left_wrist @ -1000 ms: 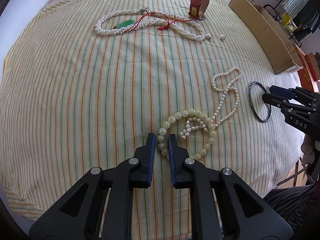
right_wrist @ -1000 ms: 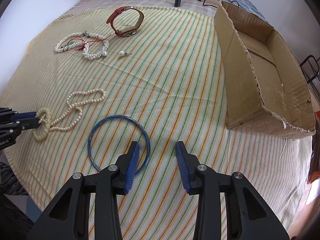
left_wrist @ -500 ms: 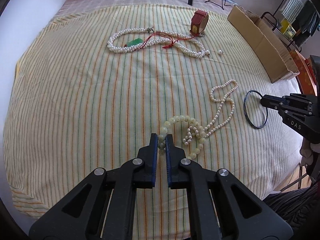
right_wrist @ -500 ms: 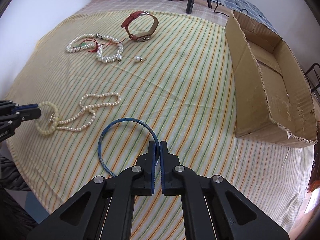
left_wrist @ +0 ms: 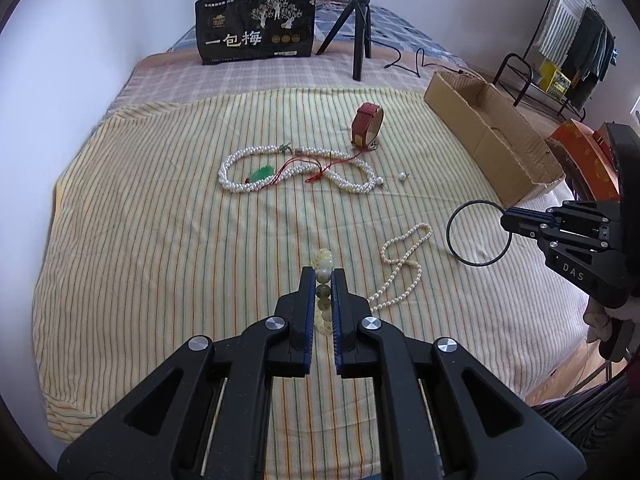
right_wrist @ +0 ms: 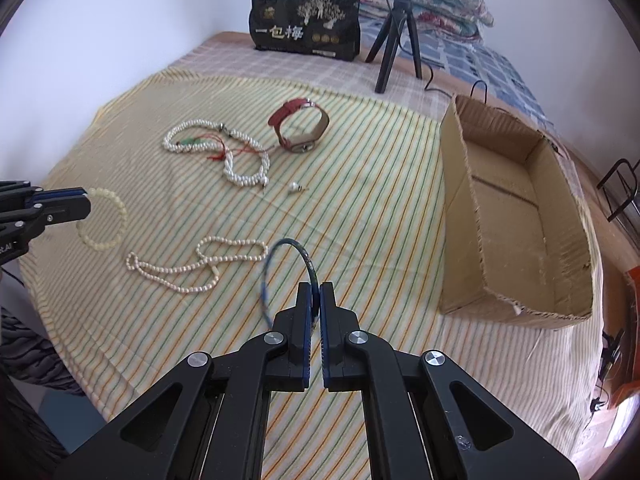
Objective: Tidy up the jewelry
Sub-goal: 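Carry both items over the cardboard box while the right tool opens to drop the black ring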
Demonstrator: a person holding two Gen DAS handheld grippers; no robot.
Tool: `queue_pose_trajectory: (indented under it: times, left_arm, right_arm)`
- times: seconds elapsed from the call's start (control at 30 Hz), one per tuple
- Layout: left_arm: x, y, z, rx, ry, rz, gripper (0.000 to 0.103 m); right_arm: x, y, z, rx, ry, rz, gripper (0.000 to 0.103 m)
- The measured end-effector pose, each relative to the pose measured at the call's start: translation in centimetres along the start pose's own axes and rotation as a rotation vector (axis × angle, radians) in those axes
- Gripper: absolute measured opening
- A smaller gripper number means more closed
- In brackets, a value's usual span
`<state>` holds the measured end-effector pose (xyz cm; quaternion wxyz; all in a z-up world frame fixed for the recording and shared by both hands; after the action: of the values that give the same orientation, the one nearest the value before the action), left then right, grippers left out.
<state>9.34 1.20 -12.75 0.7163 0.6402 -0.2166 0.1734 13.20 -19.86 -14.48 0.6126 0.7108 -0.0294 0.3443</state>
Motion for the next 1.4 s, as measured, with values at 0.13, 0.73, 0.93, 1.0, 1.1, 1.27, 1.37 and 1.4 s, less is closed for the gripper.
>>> queue_pose_trajectory:
  times: [0.13,0.73,0.93,1.0,1.1,1.27,1.37,1.4]
  left_arm:
    - [1.0,0.9,0.3,-0.013,0.003,0.029,0.005]
    - [7.2,2.6,7.0,-0.096,-0.107,0.142,0.005]
    - [10.0,1.8,10.3,-0.134,-0.158,0.164,0.005]
    - [10.8,1.5,11.6,-0.146,-0.174,0.168,0.005]
    - [11.9,0.5,13.5,-0.164,-0.197,0.169,0.005]
    - [13.8,-1.5,16.9,-0.19,-0.235,0.17,0.005]
    - [14.7,-2.5,19.0,-0.201,-0.255,0.178,0.005]
    - [15.0,-2.9,19.6,-0.205,-0.26,0.18,0.005]
  right_arm:
    - [0.8,1.0,0.6,-0.003,-0.015,0.039,0.002]
    - [2.7,6.1,5.2,-0.019,-0.104,0.187,0.002]
    - [3.7,7.2,8.6,-0.071,-0.14,0.223,0.002]
    - [4.0,7.3,10.1,-0.089,-0.15,0.231,0.002]
    - [4.6,7.1,12.1,-0.109,-0.163,0.237,0.002]
    - [5.7,6.2,15.0,-0.146,-0.163,0.237,0.002]
    - [6.3,5.4,16.6,-0.157,-0.161,0.232,0.002]
    - [6.5,5.1,17.1,-0.16,-0.162,0.231,0.002]
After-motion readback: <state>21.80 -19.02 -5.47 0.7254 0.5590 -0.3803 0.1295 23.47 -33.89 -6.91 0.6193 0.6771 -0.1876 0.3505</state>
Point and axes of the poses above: each gripper's, at about its wrist camera, not at the fingertips, and y roughly against the way its jaws point, z to its right, x to its top, the point moved 1 cm from there along -y, roughly the way its jaws point, and after that the axes turned 4 degrees about -y, right-handed, at the moved point
